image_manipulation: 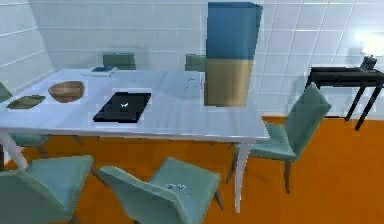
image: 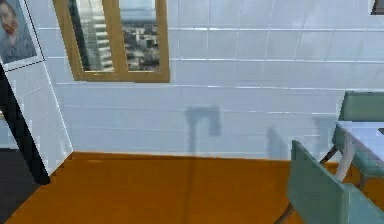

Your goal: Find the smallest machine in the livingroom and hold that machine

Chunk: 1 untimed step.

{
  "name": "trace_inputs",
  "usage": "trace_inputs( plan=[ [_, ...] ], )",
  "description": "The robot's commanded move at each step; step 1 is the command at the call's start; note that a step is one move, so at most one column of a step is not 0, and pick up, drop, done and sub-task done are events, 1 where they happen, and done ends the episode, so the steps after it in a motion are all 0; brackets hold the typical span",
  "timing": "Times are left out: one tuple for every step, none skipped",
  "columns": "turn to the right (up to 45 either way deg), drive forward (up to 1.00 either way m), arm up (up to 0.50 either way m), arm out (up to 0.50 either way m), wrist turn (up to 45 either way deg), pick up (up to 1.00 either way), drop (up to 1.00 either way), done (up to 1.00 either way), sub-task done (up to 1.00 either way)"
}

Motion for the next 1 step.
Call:
trace_inputs(
  plan=[
    [-15.0,0.0,0.0,0.0,0.0,0.0,0.0,0.0,0.0]
  ],
)
